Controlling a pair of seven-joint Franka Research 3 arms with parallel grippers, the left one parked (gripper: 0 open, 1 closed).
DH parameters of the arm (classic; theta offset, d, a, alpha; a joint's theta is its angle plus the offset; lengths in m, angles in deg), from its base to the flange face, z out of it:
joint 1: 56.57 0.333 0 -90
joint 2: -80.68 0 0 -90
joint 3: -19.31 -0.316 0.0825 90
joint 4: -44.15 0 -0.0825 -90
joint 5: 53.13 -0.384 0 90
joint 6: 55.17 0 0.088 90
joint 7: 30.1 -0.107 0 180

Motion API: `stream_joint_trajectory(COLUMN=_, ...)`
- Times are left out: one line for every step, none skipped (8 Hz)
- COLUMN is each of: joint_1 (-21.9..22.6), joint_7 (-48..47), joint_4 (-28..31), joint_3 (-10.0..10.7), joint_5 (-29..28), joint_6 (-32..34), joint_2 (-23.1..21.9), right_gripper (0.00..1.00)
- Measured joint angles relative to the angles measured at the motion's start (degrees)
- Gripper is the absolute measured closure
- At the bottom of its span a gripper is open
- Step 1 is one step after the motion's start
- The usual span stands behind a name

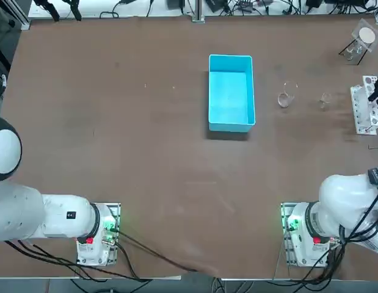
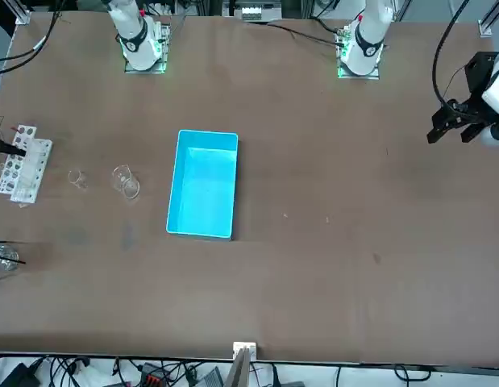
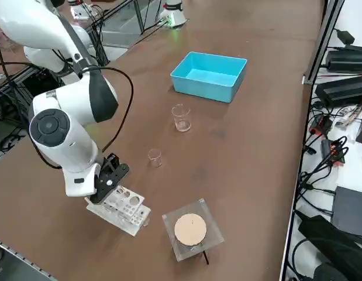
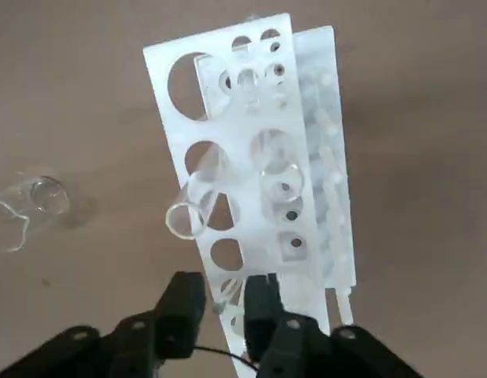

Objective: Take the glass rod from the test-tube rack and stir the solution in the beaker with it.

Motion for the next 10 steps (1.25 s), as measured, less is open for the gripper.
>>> stream_joint_trajectory(joint_1=0.01, joint_7=0.0, joint_4=-0.01, joint_3=0.0, joint_5=0.0, joint_6=0.01, joint_2=-0.07, right_gripper=0.69)
stream_joint_trajectory(joint_1=0.01, joint_7=0.0, joint_4=-0.03, joint_3=0.0, joint_5=0.0, joint_6=0.06, joint_2=-0.14, right_gripper=0.7)
stream_joint_trajectory(joint_1=0.02, joint_7=0.0, joint_4=-0.1, joint_3=0.0, joint_5=0.0, joint_6=0.37, joint_2=-0.2, right_gripper=0.75)
stream_joint_trajectory(joint_1=0.07, joint_7=0.0, joint_4=-0.22, joint_3=-0.02, joint_5=0.0, joint_6=0.8, joint_2=-0.32, right_gripper=0.79)
stream_joint_trajectory(joint_1=0.1, joint_7=0.0, joint_4=-0.31, joint_3=-0.04, joint_5=0.0, joint_6=1.09, joint_2=-0.52, right_gripper=0.81)
stream_joint_trajectory(joint_1=0.11, joint_7=0.0, joint_4=-0.34, joint_3=-0.05, joint_5=0.0, joint_6=1.25, joint_2=-0.69, right_gripper=0.82)
stream_joint_trajectory(joint_1=0.1, joint_7=0.0, joint_4=-0.34, joint_3=-0.05, joint_5=0.0, joint_6=1.31, joint_2=-0.82, right_gripper=0.84)
stream_joint_trajectory(joint_1=0.1, joint_7=0.0, joint_4=-0.34, joint_3=-0.05, joint_5=0.0, joint_6=1.37, joint_2=-0.91, right_gripper=0.85)
stream_joint_trajectory(joint_1=0.08, joint_7=0.0, joint_4=-0.34, joint_3=-0.05, joint_5=0.01, joint_6=1.37, joint_2=-0.94, right_gripper=0.88)
stream_joint_trajectory(joint_1=0.06, joint_7=0.0, joint_4=-0.34, joint_3=-0.03, joint_5=0.02, joint_6=1.37, joint_2=-0.94, right_gripper=0.89)
